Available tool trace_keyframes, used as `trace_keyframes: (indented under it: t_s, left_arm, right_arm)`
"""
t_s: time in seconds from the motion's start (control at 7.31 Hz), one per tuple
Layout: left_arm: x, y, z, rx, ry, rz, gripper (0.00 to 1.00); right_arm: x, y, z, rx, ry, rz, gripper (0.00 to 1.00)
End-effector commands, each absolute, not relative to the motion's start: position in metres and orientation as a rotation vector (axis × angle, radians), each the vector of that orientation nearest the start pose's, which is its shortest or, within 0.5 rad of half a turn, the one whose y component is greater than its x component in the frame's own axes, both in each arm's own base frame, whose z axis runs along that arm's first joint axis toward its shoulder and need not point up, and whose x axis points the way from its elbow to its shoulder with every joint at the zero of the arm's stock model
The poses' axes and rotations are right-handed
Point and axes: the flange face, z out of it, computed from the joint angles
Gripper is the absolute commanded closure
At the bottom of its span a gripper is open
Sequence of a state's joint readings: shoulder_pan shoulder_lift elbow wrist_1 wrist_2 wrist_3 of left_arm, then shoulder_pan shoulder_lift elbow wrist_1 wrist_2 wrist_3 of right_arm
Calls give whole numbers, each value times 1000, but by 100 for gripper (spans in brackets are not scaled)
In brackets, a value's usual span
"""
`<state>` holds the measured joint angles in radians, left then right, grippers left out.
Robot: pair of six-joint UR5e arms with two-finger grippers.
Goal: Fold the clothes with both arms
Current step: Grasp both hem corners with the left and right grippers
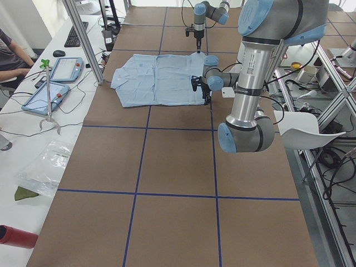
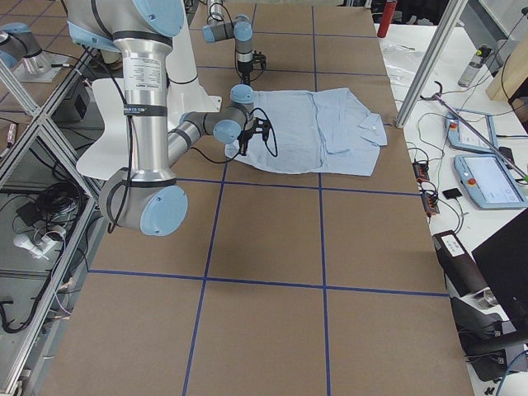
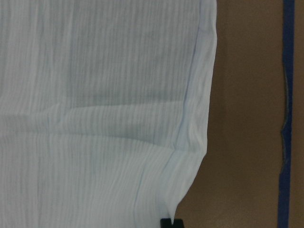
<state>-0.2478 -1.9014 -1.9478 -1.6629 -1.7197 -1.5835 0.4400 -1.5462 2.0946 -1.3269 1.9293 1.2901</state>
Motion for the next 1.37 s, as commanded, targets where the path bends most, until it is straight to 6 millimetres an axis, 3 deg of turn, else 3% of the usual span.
trace_keyframes:
  t_s: [0.0,0.96,1.23]
  left_arm:
    - [533,-256,313,-49,795,-186,40]
    - [538,-251,308,-55,802,-176,52]
    - [538,-252,309,-54,799,-179,78]
  right_arm:
    - [-393,-295,378,-41,-852,9,100]
    - [-384,-298,375,-58,-864,16,100]
    - [-384,-299,374,-57,-865,17,100]
